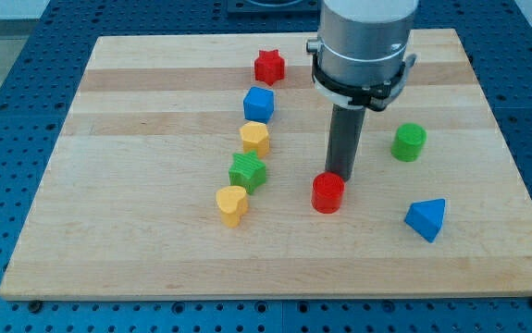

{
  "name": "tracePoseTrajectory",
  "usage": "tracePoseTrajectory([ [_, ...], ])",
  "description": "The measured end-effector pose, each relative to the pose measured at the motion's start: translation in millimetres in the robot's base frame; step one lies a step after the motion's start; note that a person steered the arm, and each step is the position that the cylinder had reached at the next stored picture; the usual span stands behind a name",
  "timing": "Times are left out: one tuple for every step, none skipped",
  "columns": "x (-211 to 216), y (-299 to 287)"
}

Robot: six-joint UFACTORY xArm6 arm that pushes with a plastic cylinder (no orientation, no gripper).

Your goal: Move the blue triangle towards the red circle

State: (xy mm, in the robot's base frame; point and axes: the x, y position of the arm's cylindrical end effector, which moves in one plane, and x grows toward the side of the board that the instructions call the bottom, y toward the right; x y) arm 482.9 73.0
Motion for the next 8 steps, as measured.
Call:
tracePoseTrajectory([
  [3.9,-6.2],
  [13.6,-4.8],
  [16.3,-1.3],
  [-52.5,49.1],
  [-84.0,38.3],
  [-78.2,120.5],
  [-66.4,112.2],
  [-23.5,165.9],
])
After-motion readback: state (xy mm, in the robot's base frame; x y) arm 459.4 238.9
